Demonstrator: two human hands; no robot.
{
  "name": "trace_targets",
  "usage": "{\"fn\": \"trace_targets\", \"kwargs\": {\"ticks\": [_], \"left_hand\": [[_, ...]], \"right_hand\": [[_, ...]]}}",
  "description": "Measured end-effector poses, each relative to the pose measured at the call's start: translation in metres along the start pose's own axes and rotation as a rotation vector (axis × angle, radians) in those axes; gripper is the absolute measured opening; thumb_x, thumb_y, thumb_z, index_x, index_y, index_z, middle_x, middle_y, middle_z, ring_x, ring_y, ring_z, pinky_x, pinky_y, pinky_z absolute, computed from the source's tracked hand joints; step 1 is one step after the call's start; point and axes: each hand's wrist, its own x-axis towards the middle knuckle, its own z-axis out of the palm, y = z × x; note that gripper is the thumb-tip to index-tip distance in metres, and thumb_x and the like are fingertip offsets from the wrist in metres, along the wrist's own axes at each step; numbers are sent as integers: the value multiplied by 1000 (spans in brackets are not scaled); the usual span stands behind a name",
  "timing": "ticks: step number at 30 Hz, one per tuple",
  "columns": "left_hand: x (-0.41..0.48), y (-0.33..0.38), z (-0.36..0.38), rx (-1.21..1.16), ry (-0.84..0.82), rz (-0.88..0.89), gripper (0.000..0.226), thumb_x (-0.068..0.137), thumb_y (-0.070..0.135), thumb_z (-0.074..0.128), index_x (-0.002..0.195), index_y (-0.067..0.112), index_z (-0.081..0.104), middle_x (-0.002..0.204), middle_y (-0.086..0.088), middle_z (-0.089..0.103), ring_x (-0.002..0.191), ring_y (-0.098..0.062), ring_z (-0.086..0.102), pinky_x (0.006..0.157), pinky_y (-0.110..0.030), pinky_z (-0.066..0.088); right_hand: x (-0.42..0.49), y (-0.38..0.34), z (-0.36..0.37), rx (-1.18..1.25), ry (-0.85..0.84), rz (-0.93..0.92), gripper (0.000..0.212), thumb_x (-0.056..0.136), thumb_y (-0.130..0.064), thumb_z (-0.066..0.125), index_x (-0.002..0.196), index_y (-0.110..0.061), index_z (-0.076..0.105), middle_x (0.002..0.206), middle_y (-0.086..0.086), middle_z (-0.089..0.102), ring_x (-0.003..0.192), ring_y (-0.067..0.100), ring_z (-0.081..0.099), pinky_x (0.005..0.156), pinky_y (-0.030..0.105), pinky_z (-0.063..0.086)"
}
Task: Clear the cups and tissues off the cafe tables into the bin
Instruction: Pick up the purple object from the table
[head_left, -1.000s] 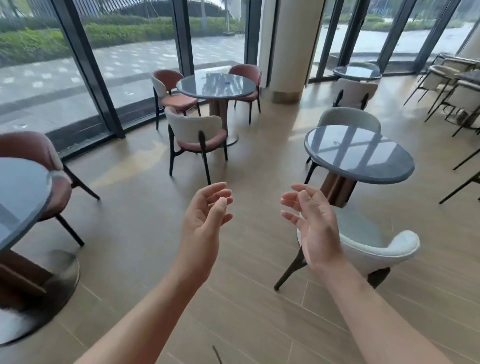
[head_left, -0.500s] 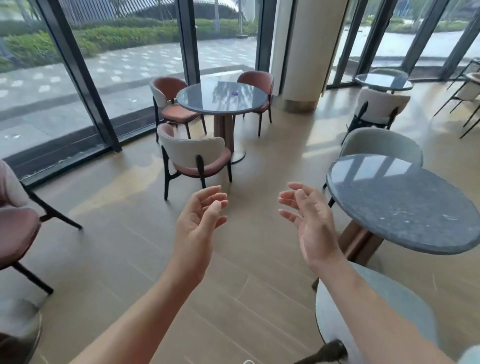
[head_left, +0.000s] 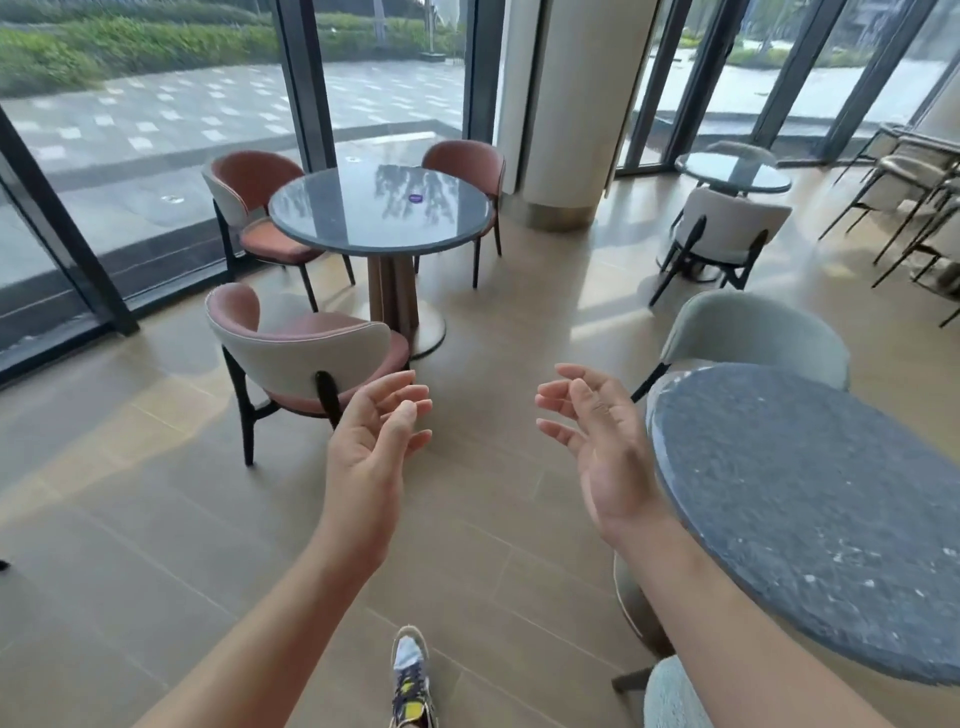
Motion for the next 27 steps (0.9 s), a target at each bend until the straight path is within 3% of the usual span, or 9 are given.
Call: {"fn": "trace_targets", "kwargs": {"ticks": [5, 7, 11, 17, 22, 27], "left_hand": [[151, -37, 18, -13, -49, -42, 25, 106, 12, 53, 127, 17, 63, 120, -6, 71, 116, -23, 67, 96, -42, 57], [209, -42, 29, -15, -71, -29, 27, 103, 17, 55, 128, 16, 63, 121, -8, 71, 115, -23, 68, 96, -42, 57], [309, -50, 54, -20, -104, -40, 37, 94, 29, 56, 128, 18, 63, 121, -6, 71, 115, -22, 68, 94, -37, 56], [440, -102, 95, -14, -126, -68, 25, 106, 12, 53, 127, 20, 64, 117, 1, 72, 114, -17, 68, 92, -34, 52], [552, -159, 153, 5, -78, -74, 32, 95, 24, 59, 126, 17, 65, 119, -7, 71, 113, -21, 68, 88, -32, 54], [674, -188, 221, -20, 17, -64, 29, 92, 25, 60, 119, 21, 68, 112, -4, 72, 111, -20, 69, 90, -37, 53]], "right_hand": [[140, 26, 30, -30, 25, 10, 35, 88, -44, 65, 113, -20, 70, 104, 5, 72, 106, 21, 68, 91, 41, 54], [196, 26, 39, -26, 25, -10, 41, 84, -49, 66, 113, -21, 70, 104, 5, 72, 105, 21, 67, 89, 39, 54], [297, 31, 45, -2, 49, -18, 29, 92, -37, 61, 113, -19, 69, 105, 8, 70, 105, 22, 66, 90, 40, 53], [434, 75, 32, 16, 83, 15, 28, 94, -34, 59, 114, -17, 69, 106, 10, 70, 106, 23, 66, 91, 43, 54], [567, 116, 4, 32, 77, 45, 27, 93, -34, 59, 113, -18, 70, 105, 8, 71, 105, 23, 67, 91, 44, 54], [720, 128, -15, 22, 8, 73, 30, 92, -35, 60, 113, -16, 69, 104, 8, 71, 103, 22, 67, 92, 44, 53]]}}
